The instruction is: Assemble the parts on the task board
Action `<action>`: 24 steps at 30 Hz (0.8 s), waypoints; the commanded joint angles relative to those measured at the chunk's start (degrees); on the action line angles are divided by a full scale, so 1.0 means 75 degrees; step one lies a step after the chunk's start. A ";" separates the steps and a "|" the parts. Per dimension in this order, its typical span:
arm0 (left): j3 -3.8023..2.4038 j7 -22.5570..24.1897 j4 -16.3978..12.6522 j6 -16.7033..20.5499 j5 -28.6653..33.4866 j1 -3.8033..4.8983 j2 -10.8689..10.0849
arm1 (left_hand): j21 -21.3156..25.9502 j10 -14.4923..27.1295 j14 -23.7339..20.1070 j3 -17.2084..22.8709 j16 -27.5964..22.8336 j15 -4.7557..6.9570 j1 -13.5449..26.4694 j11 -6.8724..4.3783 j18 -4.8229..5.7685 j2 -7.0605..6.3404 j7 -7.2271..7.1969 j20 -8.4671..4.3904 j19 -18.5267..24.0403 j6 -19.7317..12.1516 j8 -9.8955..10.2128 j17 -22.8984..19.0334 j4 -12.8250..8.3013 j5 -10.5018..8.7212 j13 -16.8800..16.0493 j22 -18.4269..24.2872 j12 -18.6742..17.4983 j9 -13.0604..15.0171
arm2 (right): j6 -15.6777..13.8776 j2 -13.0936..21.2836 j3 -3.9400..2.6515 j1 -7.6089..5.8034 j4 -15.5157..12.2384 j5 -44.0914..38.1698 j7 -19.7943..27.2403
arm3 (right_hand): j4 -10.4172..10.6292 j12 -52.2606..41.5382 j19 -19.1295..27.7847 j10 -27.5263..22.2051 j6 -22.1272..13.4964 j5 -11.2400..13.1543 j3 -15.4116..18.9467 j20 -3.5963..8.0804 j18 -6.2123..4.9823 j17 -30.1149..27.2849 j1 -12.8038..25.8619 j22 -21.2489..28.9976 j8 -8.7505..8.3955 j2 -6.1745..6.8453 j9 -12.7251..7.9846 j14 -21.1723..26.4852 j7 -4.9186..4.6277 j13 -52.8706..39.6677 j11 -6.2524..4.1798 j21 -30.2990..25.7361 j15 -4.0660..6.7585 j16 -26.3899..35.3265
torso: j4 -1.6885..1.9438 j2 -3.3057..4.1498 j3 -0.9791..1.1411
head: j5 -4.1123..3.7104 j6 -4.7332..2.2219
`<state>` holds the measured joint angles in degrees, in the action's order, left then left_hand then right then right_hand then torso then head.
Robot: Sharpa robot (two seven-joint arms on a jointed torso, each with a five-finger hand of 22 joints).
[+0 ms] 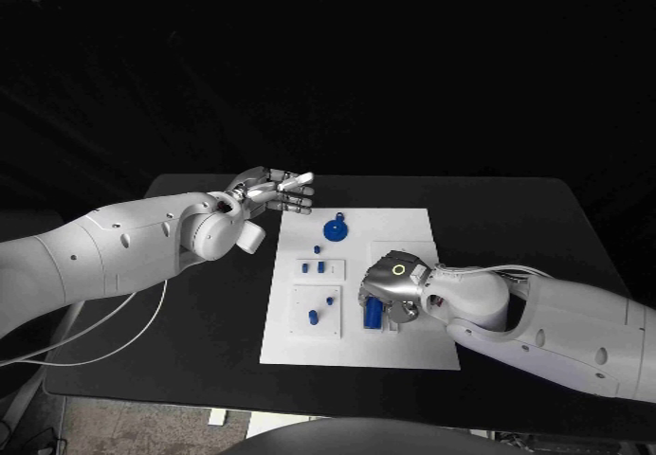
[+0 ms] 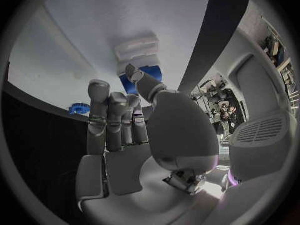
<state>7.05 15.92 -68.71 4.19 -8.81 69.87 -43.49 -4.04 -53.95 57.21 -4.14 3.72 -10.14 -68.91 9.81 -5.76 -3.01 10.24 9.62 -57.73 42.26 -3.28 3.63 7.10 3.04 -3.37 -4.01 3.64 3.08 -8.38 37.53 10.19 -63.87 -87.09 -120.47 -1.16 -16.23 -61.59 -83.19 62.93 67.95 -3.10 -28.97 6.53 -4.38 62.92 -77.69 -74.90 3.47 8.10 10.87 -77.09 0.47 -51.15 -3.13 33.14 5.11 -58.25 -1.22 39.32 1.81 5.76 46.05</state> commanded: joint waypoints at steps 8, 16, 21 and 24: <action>-0.0004 0.0020 -0.0022 -0.0094 -0.0067 0.0012 -0.0002 | 0.0011 0.0000 -0.0010 -0.0015 -0.0034 0.0004 -0.0053 0.0008 -0.0031 -0.0015 -0.0005 -0.0026 0.0023 -0.0027 0.0030 -0.0007 0.0033 -0.0025 0.0004 0.0000 -0.0019 -0.0009 | -0.0684 0.0048 0.0005 0.0029 0.0141 0.0050 0.0233 | 0.0007 0.0080 0.0047 -0.0042 0.0488 0.0040 -0.0300 0.0003 -0.0071 0.0012 0.0127 -0.0413 0.0019 0.0032 0.0117 -0.0044 -0.0274 0.0159 0.0044 0.0066 0.0032 0.0032 | -0.0002 0.0001 0.0005 | 0.0033 -0.0011; -0.0004 0.0035 -0.0019 -0.0073 -0.0072 0.0012 -0.0014 | 0.0010 0.0003 -0.0030 -0.0048 -0.0033 0.0000 -0.0038 0.0007 -0.0040 0.0022 -0.0008 -0.0019 0.0021 0.0000 0.0028 -0.0007 -0.0012 -0.0022 0.0005 -0.0001 -0.0020 -0.0007 | -0.0987 0.0142 -0.0001 0.0033 0.0175 0.0185 0.0399 | 0.0010 0.0044 0.0034 -0.0043 0.0537 0.0039 -0.0358 0.0024 -0.0092 0.0076 0.0149 -0.0426 0.0024 0.0060 0.0069 -0.0065 -0.0270 0.0168 0.0036 0.0156 0.0059 -0.0009 | -0.0007 -0.0001 0.0013 | 0.0047 -0.0018; -0.0004 0.0035 -0.0004 -0.0071 -0.0084 0.0011 -0.0017 | 0.0010 -0.0006 -0.0042 -0.0048 -0.0033 -0.0003 -0.0038 0.0007 -0.0045 0.0025 -0.0018 -0.0015 0.0021 0.0047 0.0022 -0.0007 -0.0023 -0.0023 0.0005 0.0000 -0.0019 -0.0003 | -0.1032 0.0204 -0.0010 0.0032 0.0176 0.0296 0.0502 | 0.0017 0.0047 0.0041 -0.0055 0.0550 0.0040 -0.0343 0.0026 -0.0099 0.0087 0.0173 -0.0426 0.0029 0.0068 0.0056 -0.0064 -0.0265 0.0188 0.0035 0.0167 0.0066 -0.0009 | -0.0014 -0.0004 0.0015 | 0.0063 -0.0031; -0.0004 0.0034 0.0006 -0.0061 -0.0047 0.0011 -0.0016 | 0.0010 -0.0005 -0.0039 -0.0057 -0.0033 -0.0002 -0.0024 -0.0003 -0.0048 0.0030 -0.0020 -0.0015 0.0017 0.0059 0.0025 -0.0007 -0.0028 -0.0023 0.0005 -0.0001 -0.0020 -0.0004 | -0.1013 0.0258 -0.0018 0.0030 0.0121 0.0386 0.0572 | 0.0017 0.0041 0.0047 -0.0056 0.0571 0.0040 -0.0315 0.0023 -0.0104 0.0097 0.0181 -0.0425 0.0022 0.0053 0.0044 -0.0064 -0.0272 0.0196 0.0038 0.0170 0.0064 -0.0007 | -0.0014 -0.0007 0.0010 | 0.0061 -0.0025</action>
<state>7.05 15.83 -68.63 4.20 -9.14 69.88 -43.64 -4.04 -53.95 57.21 -4.27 3.72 -10.14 -68.91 9.81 -5.76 -3.01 10.23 9.62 -57.73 42.26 -3.28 3.63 6.97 3.04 -3.37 -4.01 3.64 3.07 -14.93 39.37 10.10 -63.66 -85.90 -118.67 1.55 -16.22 -61.35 -83.10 62.76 68.98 -3.05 -31.34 6.43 -4.38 63.59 -76.84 -74.90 3.49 8.70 10.87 -77.28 1.50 -49.72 -2.96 34.14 5.31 -58.08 -1.31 39.30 1.91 6.20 45.83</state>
